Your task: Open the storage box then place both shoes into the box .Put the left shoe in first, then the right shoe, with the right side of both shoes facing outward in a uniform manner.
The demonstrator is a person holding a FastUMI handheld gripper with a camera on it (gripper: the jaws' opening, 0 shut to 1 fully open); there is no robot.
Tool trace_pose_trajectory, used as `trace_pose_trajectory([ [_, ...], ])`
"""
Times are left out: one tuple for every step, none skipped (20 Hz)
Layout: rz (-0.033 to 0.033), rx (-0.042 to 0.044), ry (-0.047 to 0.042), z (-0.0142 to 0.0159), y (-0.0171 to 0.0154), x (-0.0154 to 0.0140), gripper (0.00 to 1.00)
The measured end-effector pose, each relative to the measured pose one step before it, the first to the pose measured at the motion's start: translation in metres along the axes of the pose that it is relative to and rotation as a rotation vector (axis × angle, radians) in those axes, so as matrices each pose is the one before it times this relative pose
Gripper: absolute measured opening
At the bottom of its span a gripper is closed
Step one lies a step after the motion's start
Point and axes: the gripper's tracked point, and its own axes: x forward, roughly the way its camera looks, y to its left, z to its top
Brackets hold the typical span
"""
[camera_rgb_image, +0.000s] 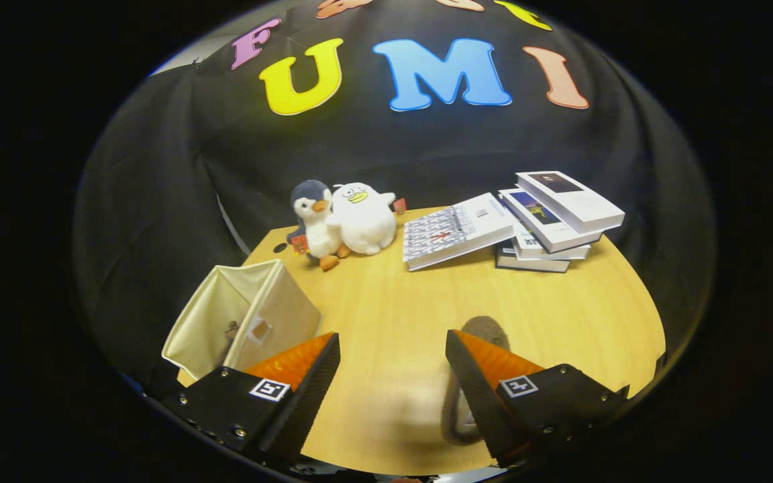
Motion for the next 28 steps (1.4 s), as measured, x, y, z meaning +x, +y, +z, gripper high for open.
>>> trace_pose_trajectory([
  [-0.02785, -0.00633, 0.01066, -0.00661, -0.01503, 0.00274, 0.98],
  [-0.0235, -0.00751, 0.01225, -0.00721, -0.01367, 0.00393, 0.98],
  [-0.02085, -0.00572, 0.01933, -0.00866, -0.01266, 0.00385, 0.98],
  [-0.01343, 0.00017, 0.017, -0.00872, -0.00993, 0.00543, 0.98],
  [-0.0091, 0.00538, 0.01603, -0.0079, -0.00808, 0.00546, 0.98],
  [-0.00803, 0.00665, 0.01969, -0.00908, -0.00794, 0.00534, 0.98],
  [-0.00723, 0.00605, 0.01887, -0.00748, -0.00727, 0.00444, 0.98],
  [-0.00684, 0.00312, 0.01709, -0.00718, -0.00684, 0.00491, 0.98],
  [-0.01009, -0.00136, 0.01872, -0.00679, -0.0068, 0.00488, 0.98],
  [-0.01049, -0.00138, 0.01905, -0.0071, -0.00682, 0.00591, 0.98],
  [-0.00357, 0.00072, 0.01747, -0.0058, -0.00494, 0.00468, 0.98],
  [0.01022, 0.0052, 0.01422, -0.0045, -0.001, 0.00267, 0.98],
  [0.01316, 0.00681, 0.01231, -0.00382, 0.00157, 0.00202, 0.98],
  [0.00661, -0.00245, 0.01436, -0.0045, -0.00154, 0.00509, 0.98],
  [0.00286, -0.01621, 0.01068, -0.00326, -0.00106, 0.00197, 0.98],
  [-0.00763, -0.02131, 0.01129, -0.00401, -0.00307, 0.00219, 0.97],
  [-0.02089, -0.01876, 0.01202, -0.00349, -0.00604, 0.00292, 0.95],
  [-0.00244, -0.00201, 0.00922, -0.00314, -0.0009, 0.00267, 0.95],
  [0.01059, 0.01799, 0.01013, -0.00127, 0.00204, 0.00203, 0.83],
  [0.0093, 0.01804, 0.01424, -0.00257, 0.00134, 0.00225, 0.79],
  [-0.00655, 0.00735, 0.02214, -0.00342, -0.00159, 0.00176, 0.78],
  [-0.02021, 0.0218, -0.01331, 0.00313, -0.00486, 0.00142, 0.78],
  [-0.01048, 0.01946, -0.00045, 0.00236, 0.00264, -0.00052, 0.48],
  [0.01242, 0.00849, 0.01574, -0.00406, 0.0043, 0.00127, 0.18],
  [-0.03234, -0.0054, -0.00442, 0.00326, -0.00473, -0.0016, 0.21],
  [-0.01572, 0.00619, 0.00309, -0.00151, -0.00017, 0.00022, 0.13],
  [0.00933, 0.01493, 0.00824, -0.00023, 0.00349, -0.001, 0.05],
  [0.00438, 0.01248, 0.00228, 0.00042, 0.00224, -0.00107, 0.06],
])
